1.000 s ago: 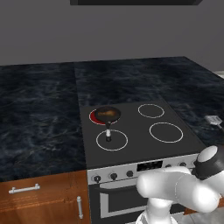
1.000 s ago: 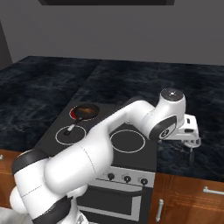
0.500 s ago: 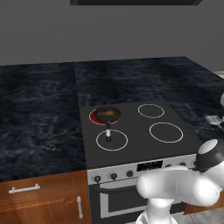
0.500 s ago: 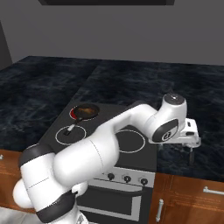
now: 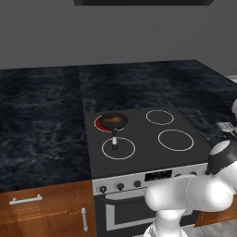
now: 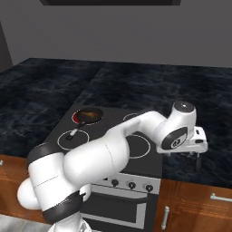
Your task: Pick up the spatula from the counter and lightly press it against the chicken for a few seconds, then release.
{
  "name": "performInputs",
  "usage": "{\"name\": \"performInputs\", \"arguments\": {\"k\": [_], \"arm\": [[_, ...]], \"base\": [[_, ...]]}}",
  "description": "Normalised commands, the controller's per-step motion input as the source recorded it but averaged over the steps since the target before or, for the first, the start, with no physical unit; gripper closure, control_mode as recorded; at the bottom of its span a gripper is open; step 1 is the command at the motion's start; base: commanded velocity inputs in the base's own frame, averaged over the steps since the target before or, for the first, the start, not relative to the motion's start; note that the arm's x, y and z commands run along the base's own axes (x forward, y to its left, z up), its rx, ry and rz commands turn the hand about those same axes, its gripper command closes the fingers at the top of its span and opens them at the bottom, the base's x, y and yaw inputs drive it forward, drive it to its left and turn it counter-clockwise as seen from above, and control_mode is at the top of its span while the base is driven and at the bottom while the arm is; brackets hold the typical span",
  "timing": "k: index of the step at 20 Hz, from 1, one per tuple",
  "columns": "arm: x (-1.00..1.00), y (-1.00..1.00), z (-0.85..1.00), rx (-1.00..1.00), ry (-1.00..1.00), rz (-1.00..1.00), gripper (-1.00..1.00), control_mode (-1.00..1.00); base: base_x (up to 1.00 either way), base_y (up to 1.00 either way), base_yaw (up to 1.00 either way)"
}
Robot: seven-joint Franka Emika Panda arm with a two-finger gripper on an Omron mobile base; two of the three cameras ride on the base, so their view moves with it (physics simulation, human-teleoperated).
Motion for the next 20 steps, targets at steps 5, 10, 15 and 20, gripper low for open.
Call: {"name": "performInputs", "arguments": {"k": [5, 10, 15, 20], "arm": [[0.06, -0.10, -0.11, 0.04, 0.00, 0.06, -1.00, -1.00], [0.10, -0.10, -0.14, 0.04, 0.02, 0.05, -1.00, -1.00], [0.11, -0.12, -0.18, 0.02, 0.03, 0.03, -1.00, -1.00], [0.08, -0.12, -0.17, 0.01, 0.04, 0.02, -1.00, -1.00]], "base": [[0.00, 0.00, 0.00], [0.00, 0.00, 0.00], [0.00, 0.00, 0.00], [0.00, 0.00, 0.00]]}}
